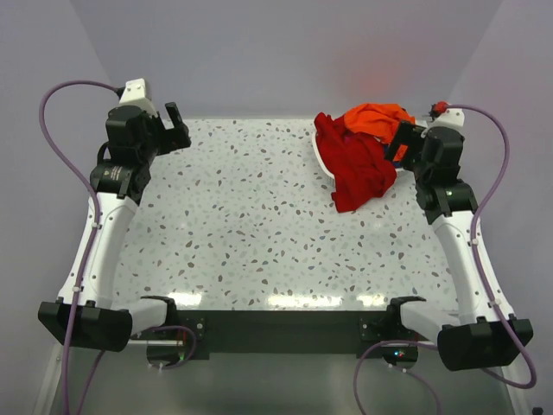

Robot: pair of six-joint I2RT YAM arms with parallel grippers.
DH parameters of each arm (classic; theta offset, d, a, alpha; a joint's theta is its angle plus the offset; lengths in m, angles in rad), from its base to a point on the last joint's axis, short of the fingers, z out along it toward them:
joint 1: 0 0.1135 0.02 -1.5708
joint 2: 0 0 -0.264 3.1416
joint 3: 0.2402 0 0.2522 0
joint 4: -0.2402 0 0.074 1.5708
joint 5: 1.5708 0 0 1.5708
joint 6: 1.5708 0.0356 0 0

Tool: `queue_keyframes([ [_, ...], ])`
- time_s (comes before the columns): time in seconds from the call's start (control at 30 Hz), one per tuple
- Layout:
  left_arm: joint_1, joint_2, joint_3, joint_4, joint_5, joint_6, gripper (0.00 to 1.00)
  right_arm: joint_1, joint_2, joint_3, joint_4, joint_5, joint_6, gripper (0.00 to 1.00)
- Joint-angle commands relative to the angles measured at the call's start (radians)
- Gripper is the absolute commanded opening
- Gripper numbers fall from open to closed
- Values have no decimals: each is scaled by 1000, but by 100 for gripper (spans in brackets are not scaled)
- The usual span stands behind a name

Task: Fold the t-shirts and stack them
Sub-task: Grab the tshirt from the pile

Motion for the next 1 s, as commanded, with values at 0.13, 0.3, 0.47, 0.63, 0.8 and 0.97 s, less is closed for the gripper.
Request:
queue_keyframes([
  [0.13, 4, -26, 29, 7, -40, -5, 100, 12, -36, 28, -2, -11, -98, 99],
  [0.3, 4, -28, 21, 16, -45, -1, 100, 125, 17, 106, -11, 53, -200, 99],
  [0.47, 4, -20, 29, 18, -48, -4, 100, 197, 197, 250, -48, 113, -217, 99],
  [0.63, 4, -28, 12, 4, -45, -19, 100, 199, 434, 435, -104, 163, -153, 98],
  [0.8, 4, -25, 7, -17, -40, -24, 100, 200, 623, 584, -198, 199, -62, 99],
  [0.97, 4, -31, 7, -50, -68, -13, 100, 199, 689, 605, -239, 158, -28, 99],
])
